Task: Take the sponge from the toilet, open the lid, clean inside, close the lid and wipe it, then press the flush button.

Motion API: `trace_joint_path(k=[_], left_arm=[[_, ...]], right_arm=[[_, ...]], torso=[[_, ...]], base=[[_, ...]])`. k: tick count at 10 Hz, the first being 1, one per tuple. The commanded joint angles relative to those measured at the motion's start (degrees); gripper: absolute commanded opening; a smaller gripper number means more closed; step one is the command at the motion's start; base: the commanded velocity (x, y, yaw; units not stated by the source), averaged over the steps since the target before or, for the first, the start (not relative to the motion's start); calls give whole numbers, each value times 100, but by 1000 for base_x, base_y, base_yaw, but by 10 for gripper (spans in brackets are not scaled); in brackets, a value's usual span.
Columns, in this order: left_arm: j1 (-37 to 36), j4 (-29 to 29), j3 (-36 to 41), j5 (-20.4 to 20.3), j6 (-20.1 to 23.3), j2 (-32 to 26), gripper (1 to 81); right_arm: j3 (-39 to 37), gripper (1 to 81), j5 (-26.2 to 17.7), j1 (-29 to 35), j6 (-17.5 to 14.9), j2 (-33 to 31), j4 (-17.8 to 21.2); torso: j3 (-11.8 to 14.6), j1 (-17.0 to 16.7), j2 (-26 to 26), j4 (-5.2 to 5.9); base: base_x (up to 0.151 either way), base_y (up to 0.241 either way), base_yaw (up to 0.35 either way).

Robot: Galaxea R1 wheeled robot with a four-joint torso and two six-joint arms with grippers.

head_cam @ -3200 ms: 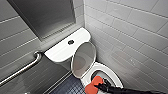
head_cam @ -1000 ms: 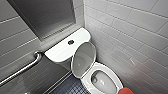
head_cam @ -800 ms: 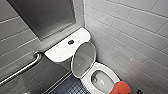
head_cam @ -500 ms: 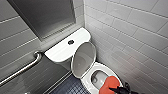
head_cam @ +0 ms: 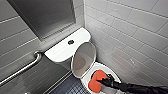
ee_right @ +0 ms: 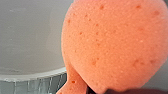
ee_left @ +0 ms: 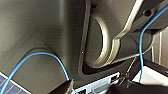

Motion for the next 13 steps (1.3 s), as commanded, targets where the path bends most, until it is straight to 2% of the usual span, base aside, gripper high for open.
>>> trace_joint_path(k=[1,4,6,8,10,13], left_arm=[[202,57,5,165,44,8,811],[202,48,5,165,36,8,811],[202,48,5,165,36,17,811],[202,57,5,165,36,17,811],[202,65,5,174,44,17,811],[202,65,-3,192,44,26,811]], right_arm=[[-893,10,-454,948,71,794,580],[-1791,10,-471,914,71,1464,775],[-2300,10,-471,624,71,1849,837],[-2074,10,-463,291,27,1799,705],[-1539,10,-445,0,27,1405,494],[-1088,10,-436,-352,1,920,476]], torso=[[0,0,0,0],[0,0,0,0],[0,0,0,0],[0,0,0,0],[0,0,0,0],[0,0,0,0]], base=[[0,0,0],[0,0,0],[0,0,0],[0,0,0],[0,0,0],[0,0,0]])
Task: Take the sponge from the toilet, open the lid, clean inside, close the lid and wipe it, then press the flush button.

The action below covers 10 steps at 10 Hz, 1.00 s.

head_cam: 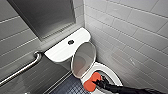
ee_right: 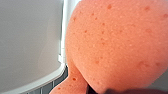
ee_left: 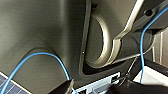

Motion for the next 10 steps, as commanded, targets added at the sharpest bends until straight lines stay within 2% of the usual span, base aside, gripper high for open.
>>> trace_joint_path(k=[1,3,7,10], left_arm=[[202,65,6,162,44,3,811],[202,65,-2,162,44,2,811],[202,74,-2,162,53,2,811],[202,65,6,162,53,2,811]], right_arm=[[625,10,-622,-108,-49,-405,-155],[939,10,-614,-338,-49,-763,-252],[2179,10,-552,-444,-41,-2169,-288],[2733,10,-561,-487,-41,-2873,-296]], torso=[[0,0,0,0],[0,0,0,0],[0,0,0,0],[0,0,0,0]], base=[[0,0,0],[0,0,0],[0,0,0],[0,0,0]])
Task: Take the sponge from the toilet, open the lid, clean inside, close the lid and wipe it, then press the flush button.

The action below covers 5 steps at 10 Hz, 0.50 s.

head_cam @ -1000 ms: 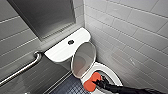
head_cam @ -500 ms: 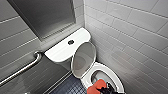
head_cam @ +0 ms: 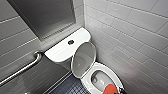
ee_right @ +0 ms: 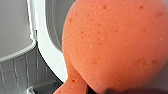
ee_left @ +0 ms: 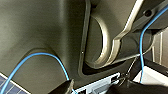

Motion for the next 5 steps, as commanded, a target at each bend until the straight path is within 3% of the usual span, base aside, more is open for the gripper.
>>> trace_joint_path(k=[1,5], left_arm=[[202,66,6,160,51,2,811],[202,83,15,142,51,-42,811]], right_arm=[[769,10,-319,297,-14,-728,-92],[1175,10,-302,-150,-14,-1609,-83]], torso=[[0,0,0,0],[0,0,0,0]], base=[[0,0,0],[0,0,0]])
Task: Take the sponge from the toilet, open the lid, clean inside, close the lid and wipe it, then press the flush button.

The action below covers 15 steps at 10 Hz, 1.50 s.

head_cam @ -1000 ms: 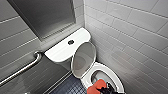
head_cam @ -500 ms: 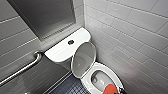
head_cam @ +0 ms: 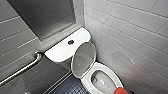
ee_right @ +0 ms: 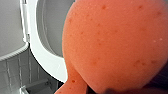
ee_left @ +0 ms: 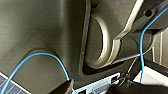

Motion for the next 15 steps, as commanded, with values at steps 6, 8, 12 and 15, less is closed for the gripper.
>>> trace_joint_path(k=[6,8,12,15], left_arm=[[44,4,33,31,25,-337,811],[-96,13,33,-442,7,-468,811],[-386,-4,33,-1137,-11,-925,811],[-650,-102,15,-1605,-28,-1145,811]], right_arm=[[341,10,98,-1337,-34,-1122,-135],[87,10,448,-2179,-122,-851,-661],[-686,10,987,-3193,-113,-103,-1375],[-1064,10,987,-3439,-113,274,-1463]], torso=[[0,0,0,0],[0,0,0,0],[0,0,0,0],[2,-452,702,0]], base=[[0,0,0],[0,0,0],[0,0,0],[0,0,0]])
